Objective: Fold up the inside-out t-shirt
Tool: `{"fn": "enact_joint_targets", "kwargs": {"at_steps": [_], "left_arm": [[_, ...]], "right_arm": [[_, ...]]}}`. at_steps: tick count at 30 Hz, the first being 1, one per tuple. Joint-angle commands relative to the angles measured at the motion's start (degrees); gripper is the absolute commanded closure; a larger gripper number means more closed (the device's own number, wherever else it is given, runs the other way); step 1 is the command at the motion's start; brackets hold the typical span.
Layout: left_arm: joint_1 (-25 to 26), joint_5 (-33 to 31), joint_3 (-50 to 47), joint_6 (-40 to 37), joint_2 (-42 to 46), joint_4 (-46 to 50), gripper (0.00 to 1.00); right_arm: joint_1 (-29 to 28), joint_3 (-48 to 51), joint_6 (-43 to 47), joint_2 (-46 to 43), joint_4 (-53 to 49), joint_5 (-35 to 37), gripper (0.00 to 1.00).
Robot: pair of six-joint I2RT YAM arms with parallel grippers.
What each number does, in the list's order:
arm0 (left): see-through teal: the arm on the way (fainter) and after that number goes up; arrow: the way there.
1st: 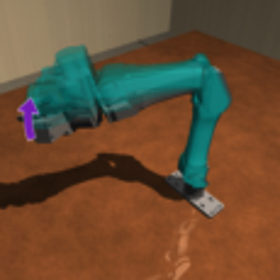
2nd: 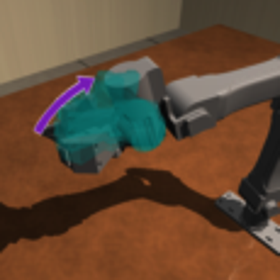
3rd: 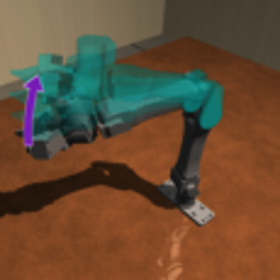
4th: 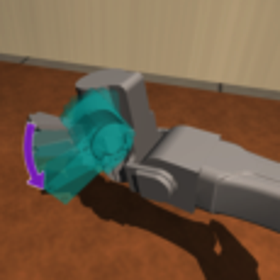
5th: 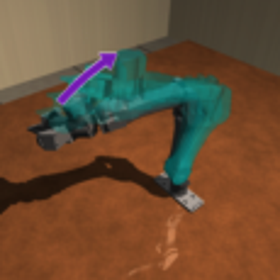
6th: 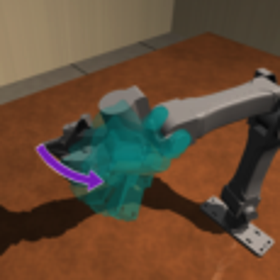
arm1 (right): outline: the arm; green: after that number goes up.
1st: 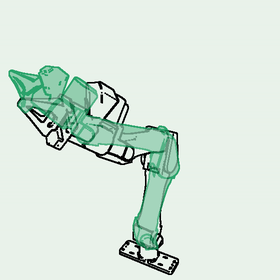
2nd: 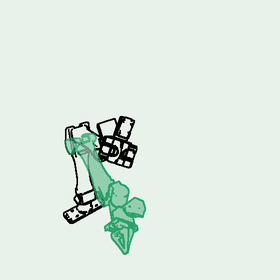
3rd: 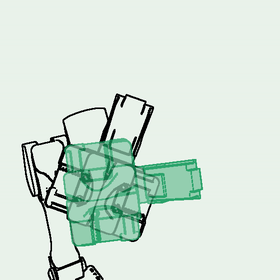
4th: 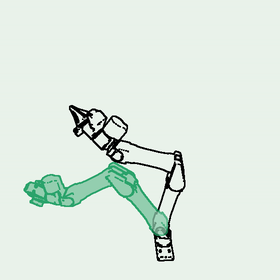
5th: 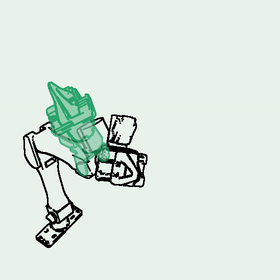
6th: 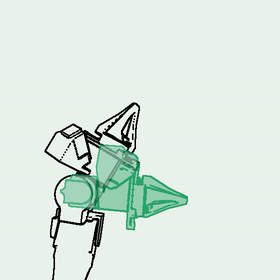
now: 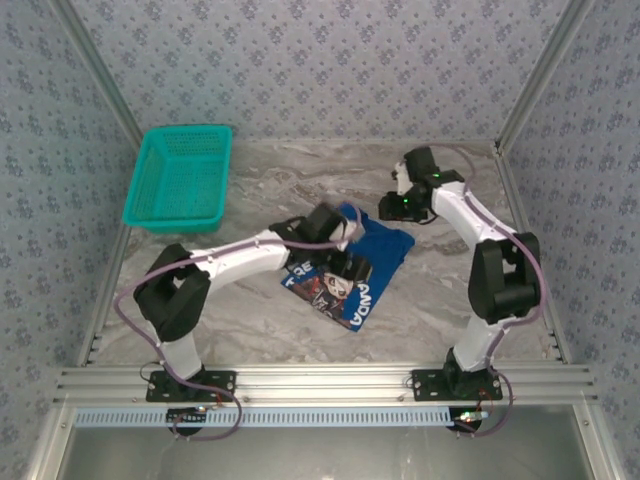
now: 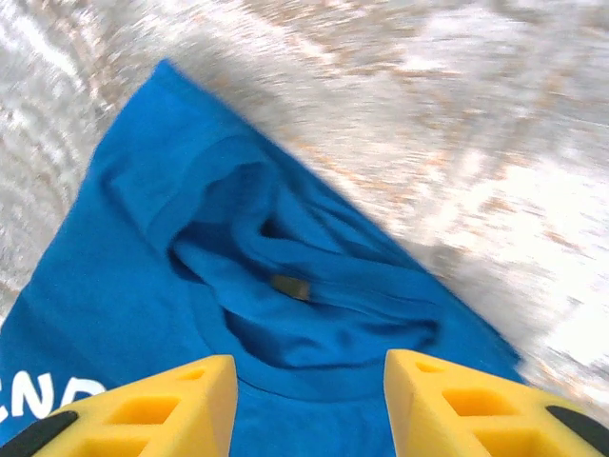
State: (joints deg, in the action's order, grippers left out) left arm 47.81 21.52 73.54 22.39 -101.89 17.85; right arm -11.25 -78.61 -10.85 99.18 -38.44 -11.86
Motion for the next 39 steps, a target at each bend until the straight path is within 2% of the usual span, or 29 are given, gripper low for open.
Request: {"fn": "enact_joint_targets", "kwargs": {"at_steps": [1,7,11,17,22,29,36,39], "left_arm": [[-7.1,-0.1,6.2,-3.1,-3.7,1.0,0.23],[-14.7,2.2,19.7,-8.8,-16.5,6.2,0.22],[-17.0,4.0,30.5,-11.1,-25.6,11.2,0.21],[-18.2,9.6,45.9,-13.2,-37.2,20.0,0.2],[-18.1,13.4,49.6,-14.0,-41.1,23.1,0.22],[-18.1,18.4,55.6,-16.1,-46.3,29.5,0.31],[-18.0,19.8,63.8,-16.0,-51.9,34.9,0.32],[-18.0,21.1,64.1,-15.4,-52.0,34.4,0.38]], "right_arm": [[4.7,6.0,-4.8,-2.8,-0.7,-0.2,0.48],[9.1,14.4,-9.0,-3.3,6.1,-3.2,0.37],[9.9,15.3,-10.9,-0.5,8.4,-6.7,0.36],[9.6,18.6,-13.5,0.8,12.1,-7.9,0.36],[8.8,20.4,-15.9,3.3,16.7,-10.4,0.4],[7.2,20.7,-18.6,6.4,20.1,-11.9,0.47],[6.0,20.0,-20.8,8.2,23.8,-14.2,0.5],[5.2,18.9,-21.4,8.9,24.8,-15.6,0.52]]}}
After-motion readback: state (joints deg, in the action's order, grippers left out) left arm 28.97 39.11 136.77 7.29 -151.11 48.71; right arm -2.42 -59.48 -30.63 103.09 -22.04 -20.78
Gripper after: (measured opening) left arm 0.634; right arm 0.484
